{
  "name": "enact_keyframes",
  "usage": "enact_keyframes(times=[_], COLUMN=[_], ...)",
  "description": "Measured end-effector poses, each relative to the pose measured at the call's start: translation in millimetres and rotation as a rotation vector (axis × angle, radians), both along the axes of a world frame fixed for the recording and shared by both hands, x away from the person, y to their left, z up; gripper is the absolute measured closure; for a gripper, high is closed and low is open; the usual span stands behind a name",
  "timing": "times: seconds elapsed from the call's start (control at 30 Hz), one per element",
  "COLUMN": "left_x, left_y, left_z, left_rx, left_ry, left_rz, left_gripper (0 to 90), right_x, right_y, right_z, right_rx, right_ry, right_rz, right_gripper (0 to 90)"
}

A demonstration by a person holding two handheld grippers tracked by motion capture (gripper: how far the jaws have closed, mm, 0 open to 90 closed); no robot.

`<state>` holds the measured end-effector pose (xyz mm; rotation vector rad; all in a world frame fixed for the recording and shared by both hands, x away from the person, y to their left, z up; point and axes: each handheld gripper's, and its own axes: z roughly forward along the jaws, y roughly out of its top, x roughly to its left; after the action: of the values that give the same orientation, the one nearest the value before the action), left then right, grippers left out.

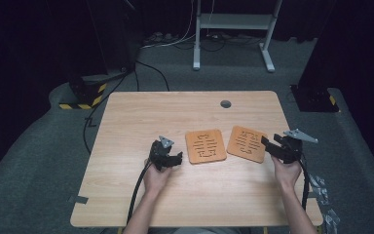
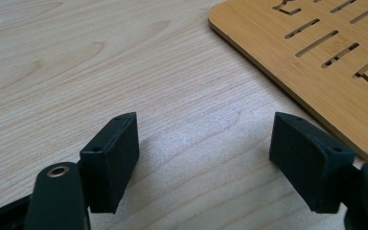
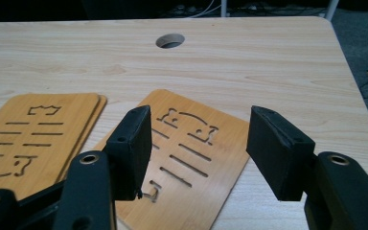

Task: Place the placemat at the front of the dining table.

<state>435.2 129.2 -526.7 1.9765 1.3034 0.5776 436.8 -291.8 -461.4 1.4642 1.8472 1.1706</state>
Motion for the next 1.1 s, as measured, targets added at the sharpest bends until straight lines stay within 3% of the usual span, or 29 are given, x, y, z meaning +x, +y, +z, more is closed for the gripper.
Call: enact_keyframes(times=[0.57,1.1], left_x=[0.0,0.0], left_y=[0.0,0.0], left_z=[0.0,0.0], left_rx=[0.000,0.000], left_ry=[0.000,0.000], left_rz=[0.000,0.000], left_gripper=[25.5,25.5], right_x=[-21.7,-45.4], right_y=[12.0,39.5], right_z=[-3.3,-21.2], right_rx=[0.027,0.030], right_ry=[-0.007,0.002], right_rz=[0.054,0.129], right_gripper=[41.1,40.8])
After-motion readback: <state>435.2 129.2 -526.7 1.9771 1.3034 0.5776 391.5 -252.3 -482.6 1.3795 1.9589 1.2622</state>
